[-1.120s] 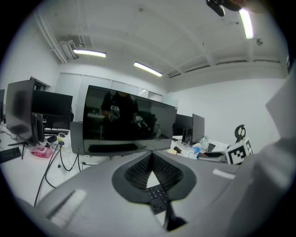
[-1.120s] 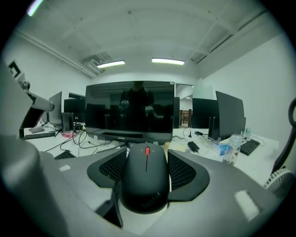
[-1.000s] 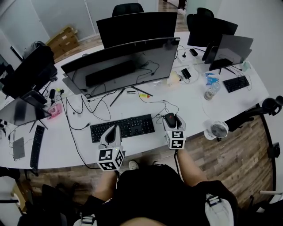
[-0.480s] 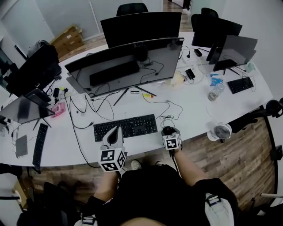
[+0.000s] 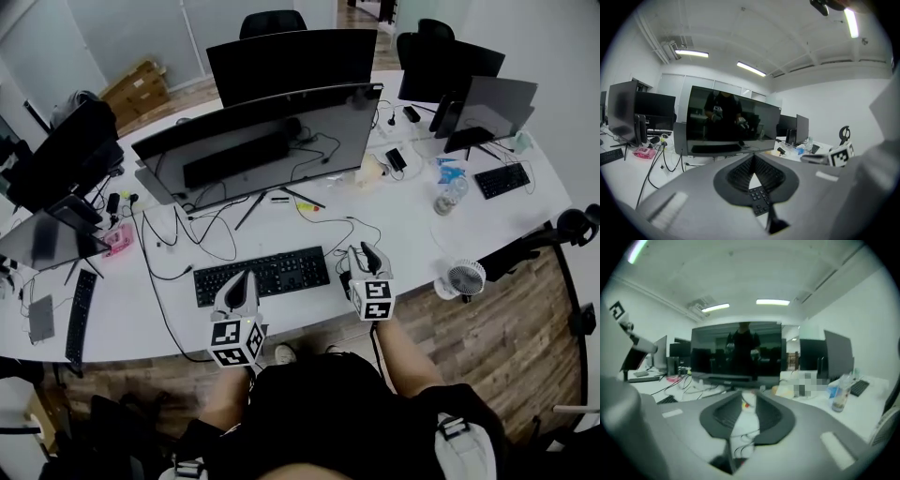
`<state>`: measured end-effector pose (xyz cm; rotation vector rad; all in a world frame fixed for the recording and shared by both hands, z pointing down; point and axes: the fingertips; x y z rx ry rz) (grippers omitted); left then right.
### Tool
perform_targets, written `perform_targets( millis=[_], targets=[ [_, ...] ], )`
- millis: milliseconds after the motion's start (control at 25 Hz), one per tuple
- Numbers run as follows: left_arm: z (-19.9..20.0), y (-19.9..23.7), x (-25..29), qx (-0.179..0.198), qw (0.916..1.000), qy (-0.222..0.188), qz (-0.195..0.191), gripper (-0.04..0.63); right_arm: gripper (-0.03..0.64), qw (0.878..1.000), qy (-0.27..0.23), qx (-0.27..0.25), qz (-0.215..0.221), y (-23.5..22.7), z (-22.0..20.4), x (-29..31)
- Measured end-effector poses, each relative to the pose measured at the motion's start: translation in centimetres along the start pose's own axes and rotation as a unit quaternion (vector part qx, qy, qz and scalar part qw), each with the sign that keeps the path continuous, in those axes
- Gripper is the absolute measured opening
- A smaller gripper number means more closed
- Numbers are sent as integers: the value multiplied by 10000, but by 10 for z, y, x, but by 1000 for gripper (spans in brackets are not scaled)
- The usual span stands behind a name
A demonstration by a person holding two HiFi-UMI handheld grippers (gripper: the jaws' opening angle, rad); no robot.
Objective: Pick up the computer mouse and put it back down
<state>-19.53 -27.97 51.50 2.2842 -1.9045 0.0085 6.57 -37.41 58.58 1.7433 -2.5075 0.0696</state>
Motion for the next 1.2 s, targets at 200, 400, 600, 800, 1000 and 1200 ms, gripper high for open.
perform_targets(
  millis=[200, 400, 600, 800, 1000, 1200],
  targets=[
    [8, -6, 5, 22, 9998, -147, -147, 54, -3, 9901, -1374, -189, -191, 0, 130, -23],
    [16, -6, 9, 45, 9995, -213, -220, 54, -3, 9867, -1615, -67, -139, 6, 152, -37],
    [22, -6, 12, 71, 9993, -266, -267, 54, -3, 9880, -1542, -11, -55, 13, 148, -38],
    [26, -7, 15, 96, 9991, -281, -307, 54, -3, 9878, -1556, 37, -12, 17, 152, -36],
    [30, -8, 17, 86, 9987, -325, -394, 54, -3, 9878, -1554, 48, 48, 22, 157, -34],
    [32, -2, 15, 82, 9985, -301, -453, 54, -3, 9879, -1550, 73, 72, 31, 158, -35]
  ],
)
Point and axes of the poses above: the fingertips, and each gripper's own axes: x forward along the fingers, y to its left, z out of its top, and after that the axes turned 9 degrees about -y, right-handed
